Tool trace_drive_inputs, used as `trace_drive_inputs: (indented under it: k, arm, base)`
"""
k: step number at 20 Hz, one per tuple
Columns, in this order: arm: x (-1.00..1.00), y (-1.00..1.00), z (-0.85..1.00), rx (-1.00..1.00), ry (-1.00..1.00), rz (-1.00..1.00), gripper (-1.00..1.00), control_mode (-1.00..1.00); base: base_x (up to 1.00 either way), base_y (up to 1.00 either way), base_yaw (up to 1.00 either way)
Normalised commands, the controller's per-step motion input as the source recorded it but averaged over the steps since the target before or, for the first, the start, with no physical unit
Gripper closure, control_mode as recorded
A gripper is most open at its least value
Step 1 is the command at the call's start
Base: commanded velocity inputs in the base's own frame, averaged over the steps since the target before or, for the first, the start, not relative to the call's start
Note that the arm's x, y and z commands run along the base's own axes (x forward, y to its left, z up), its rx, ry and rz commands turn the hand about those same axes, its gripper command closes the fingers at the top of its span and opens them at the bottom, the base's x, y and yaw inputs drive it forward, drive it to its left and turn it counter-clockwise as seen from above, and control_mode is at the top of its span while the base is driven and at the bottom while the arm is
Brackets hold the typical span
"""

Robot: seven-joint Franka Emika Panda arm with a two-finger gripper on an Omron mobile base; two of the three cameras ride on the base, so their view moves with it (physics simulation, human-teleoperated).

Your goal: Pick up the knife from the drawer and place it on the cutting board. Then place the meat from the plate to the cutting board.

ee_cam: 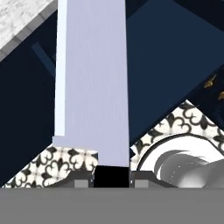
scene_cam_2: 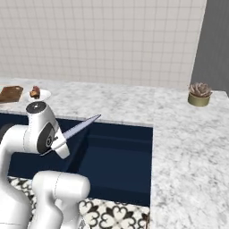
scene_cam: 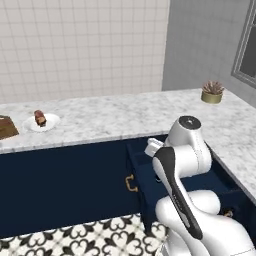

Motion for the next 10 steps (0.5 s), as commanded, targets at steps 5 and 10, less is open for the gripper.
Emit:
trace_drive_inputs:
  k: [5,10]
  arm:
    - [0.00,0.00,0.00,0.00,0.00,0.00,1.00,1.00]
    - [0.00,0.00,0.00,0.00,0.00,0.00,1.00,1.00]
  base:
    - [0.00,1.00,0.20]
    - [0.13,1.00,0.14]
